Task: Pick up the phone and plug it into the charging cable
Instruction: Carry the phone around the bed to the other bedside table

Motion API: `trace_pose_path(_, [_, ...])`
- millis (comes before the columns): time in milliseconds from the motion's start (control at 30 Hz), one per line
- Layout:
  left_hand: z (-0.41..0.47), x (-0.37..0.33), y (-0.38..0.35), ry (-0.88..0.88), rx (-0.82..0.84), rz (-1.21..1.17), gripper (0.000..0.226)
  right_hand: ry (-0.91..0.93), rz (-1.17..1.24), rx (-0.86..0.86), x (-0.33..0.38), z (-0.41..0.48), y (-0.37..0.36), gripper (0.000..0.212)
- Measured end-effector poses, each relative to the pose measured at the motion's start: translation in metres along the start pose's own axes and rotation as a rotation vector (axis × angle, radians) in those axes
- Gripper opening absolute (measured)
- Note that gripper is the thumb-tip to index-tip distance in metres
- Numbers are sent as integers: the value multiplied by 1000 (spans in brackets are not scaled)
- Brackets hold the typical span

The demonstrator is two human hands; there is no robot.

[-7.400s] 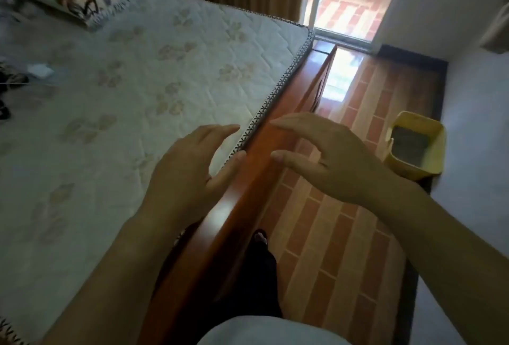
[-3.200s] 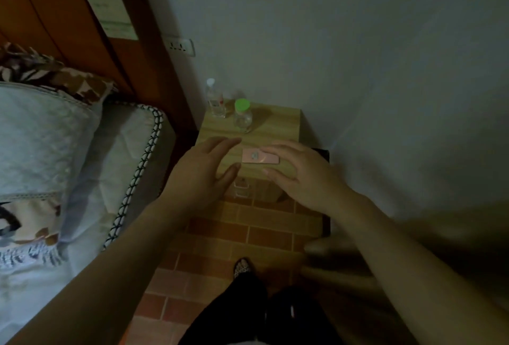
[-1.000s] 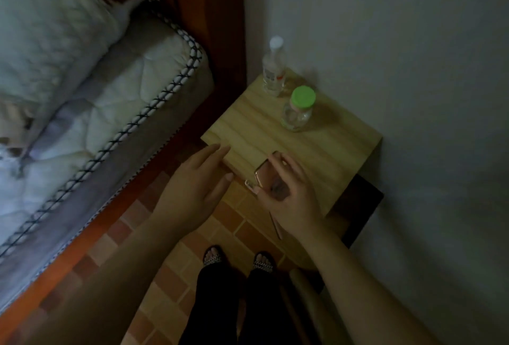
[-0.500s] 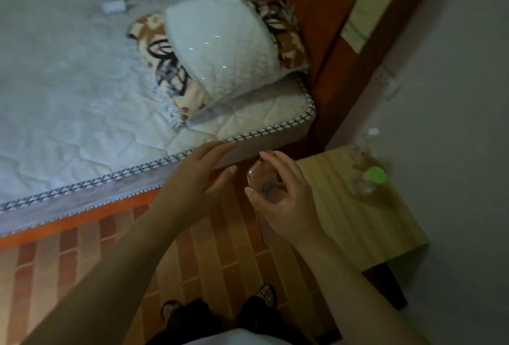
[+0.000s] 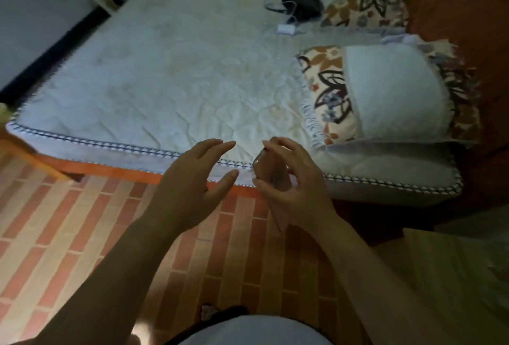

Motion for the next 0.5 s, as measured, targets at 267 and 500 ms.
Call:
trace_pose_path(267, [-7, 178, 117, 194, -105, 25, 50, 140, 104, 134, 72, 106, -185, 59])
trace_pose_path(500, [23, 298, 179, 311, -142, 102, 60, 252, 172, 237, 94, 190, -305, 56])
Point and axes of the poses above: each hand's wrist, its own z-axis towards the middle knuckle, its own y-axis out of the back of the hand, x = y × z, the point moved 10 cm from there along z, towards the middle knuckle, and after that the axes turned 8 degrees about y, right-handed, at the moved point
